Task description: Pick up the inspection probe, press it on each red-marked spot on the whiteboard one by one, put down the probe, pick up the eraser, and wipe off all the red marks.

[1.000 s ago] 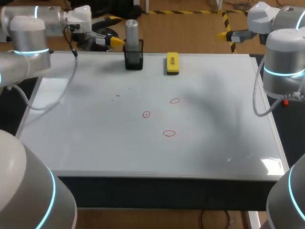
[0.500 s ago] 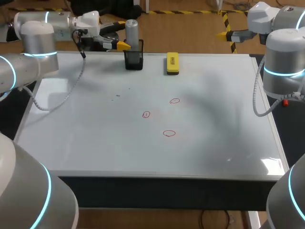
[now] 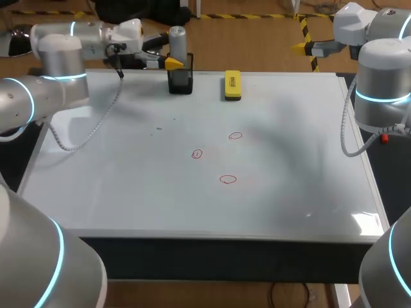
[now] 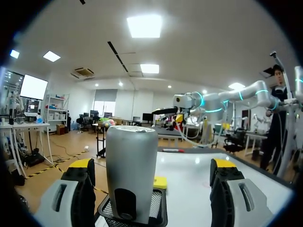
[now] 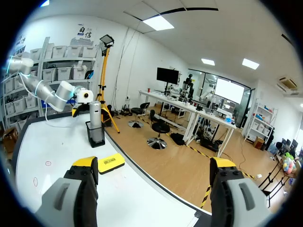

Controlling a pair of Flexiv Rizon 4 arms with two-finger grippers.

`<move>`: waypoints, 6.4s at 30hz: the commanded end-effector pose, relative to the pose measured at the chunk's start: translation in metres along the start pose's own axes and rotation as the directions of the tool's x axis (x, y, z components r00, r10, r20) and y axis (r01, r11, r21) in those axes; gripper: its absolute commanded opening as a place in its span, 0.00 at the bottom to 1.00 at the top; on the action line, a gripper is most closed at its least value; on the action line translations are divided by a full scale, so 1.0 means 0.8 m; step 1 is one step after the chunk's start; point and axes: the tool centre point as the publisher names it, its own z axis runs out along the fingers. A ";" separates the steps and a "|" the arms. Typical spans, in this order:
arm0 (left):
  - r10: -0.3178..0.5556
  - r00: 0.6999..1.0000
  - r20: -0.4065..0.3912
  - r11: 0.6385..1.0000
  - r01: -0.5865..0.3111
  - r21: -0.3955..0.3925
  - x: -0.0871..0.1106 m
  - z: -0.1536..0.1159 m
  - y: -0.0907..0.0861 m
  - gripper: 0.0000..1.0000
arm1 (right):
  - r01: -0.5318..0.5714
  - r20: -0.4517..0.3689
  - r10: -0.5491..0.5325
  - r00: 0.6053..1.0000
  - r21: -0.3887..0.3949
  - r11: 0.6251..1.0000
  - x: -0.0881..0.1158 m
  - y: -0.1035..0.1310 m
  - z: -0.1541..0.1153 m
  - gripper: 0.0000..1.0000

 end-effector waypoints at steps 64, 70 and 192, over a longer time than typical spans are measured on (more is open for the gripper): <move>0.056 0.993 0.103 0.998 -0.054 -0.022 -0.015 0.015 -0.065 0.00 | 0.000 0.000 0.000 1.000 0.000 1.000 0.000 0.000 0.000 1.00; 0.075 0.990 0.116 0.997 -0.074 -0.018 -0.011 0.010 -0.097 0.00 | 0.000 0.000 0.000 1.000 0.000 1.000 0.000 0.000 0.000 1.00; 0.031 0.992 0.121 0.998 -0.038 0.057 0.064 -0.127 -0.039 0.00 | 0.156 -0.314 -0.142 0.939 0.021 0.988 0.010 0.020 0.048 1.00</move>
